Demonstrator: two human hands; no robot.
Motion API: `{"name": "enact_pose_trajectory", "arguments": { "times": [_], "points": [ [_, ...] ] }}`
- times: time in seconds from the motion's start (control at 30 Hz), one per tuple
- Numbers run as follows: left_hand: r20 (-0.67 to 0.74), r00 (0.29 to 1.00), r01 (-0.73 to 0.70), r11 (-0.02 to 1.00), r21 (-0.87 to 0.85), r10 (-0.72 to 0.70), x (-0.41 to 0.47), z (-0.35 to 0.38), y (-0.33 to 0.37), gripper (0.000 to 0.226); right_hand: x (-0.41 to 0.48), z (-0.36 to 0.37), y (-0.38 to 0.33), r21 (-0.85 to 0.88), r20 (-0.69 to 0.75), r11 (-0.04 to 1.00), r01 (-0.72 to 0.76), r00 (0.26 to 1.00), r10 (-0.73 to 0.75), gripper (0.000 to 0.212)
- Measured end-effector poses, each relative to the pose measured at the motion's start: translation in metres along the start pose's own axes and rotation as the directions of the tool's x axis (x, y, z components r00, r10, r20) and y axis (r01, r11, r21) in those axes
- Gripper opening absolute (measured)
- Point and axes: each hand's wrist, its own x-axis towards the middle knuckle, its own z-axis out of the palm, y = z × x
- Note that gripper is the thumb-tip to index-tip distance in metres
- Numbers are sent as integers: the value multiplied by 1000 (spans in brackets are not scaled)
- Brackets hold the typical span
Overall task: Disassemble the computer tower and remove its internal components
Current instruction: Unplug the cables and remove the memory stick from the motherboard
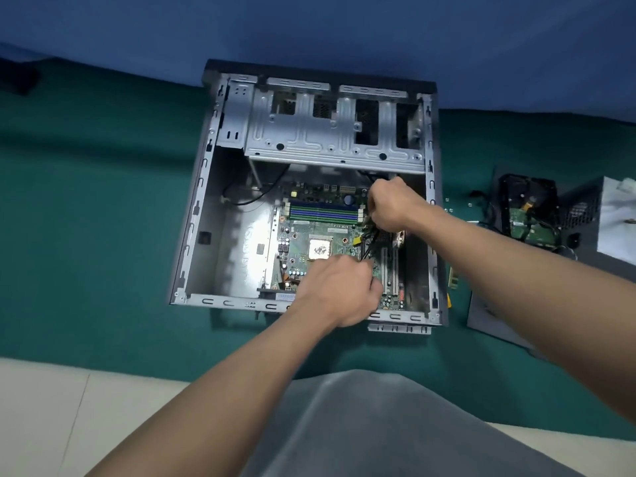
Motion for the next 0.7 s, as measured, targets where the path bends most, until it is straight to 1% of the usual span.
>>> {"name": "enact_pose_trajectory", "arguments": {
  "times": [0.17,0.37,0.57,0.7],
  "points": [
    [1,1000,-21,999,-27,21,1,-1,-1,32,4,3,2,-17,15,1000,-19,1000,19,16],
    [-14,999,-39,999,-31,38,0,1,-1,30,5,4,3,6,7,999,-31,999,31,16],
    [-7,999,-50,998,-29,50,1,1,-1,30,6,3,5,16,-2,999,-30,1000,30,11],
    [-19,999,-48,998,-34,47,0,0,0,29,7,7,4,10,9,1000,-28,1000,28,18]
  ]
}}
